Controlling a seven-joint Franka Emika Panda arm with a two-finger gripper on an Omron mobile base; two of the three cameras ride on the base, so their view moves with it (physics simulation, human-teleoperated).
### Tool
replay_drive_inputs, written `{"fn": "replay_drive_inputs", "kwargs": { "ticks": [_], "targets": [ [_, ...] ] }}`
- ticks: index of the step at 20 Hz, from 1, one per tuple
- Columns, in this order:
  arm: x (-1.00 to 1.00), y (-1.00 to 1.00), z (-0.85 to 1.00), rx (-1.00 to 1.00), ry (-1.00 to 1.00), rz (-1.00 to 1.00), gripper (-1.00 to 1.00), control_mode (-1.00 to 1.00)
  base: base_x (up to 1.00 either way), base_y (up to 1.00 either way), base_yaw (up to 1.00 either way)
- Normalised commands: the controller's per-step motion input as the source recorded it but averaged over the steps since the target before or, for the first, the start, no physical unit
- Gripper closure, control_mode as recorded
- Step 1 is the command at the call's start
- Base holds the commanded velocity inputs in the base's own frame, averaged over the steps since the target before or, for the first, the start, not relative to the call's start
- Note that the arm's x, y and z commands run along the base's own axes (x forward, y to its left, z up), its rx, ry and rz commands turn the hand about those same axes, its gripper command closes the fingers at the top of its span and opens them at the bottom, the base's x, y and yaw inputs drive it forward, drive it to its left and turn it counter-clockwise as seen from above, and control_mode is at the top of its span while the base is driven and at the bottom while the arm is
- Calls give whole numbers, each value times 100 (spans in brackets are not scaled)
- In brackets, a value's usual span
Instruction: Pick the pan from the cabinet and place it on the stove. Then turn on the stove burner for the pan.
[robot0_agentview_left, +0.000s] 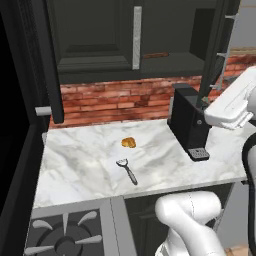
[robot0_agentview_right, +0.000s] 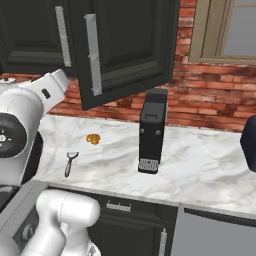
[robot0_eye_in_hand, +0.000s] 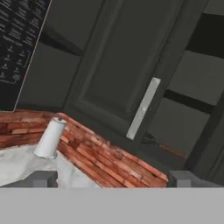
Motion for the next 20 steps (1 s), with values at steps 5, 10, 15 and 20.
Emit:
{"fn": "replay_drive_inputs", "kwargs": {
  "ticks": [5,10,15,20],
  "targets": [
    [6,79,-4,-34,6,-24,-100,-100,0,0,0],
    [47,48,-12,-34,15,-20,-100,-100,0,0,0],
    [68,11,-25,-30,12,-16,-100,-100,0,0,0],
    [69,-3,-32,-22,20,-16,-100,-100,0,0,0]
  ]
}}
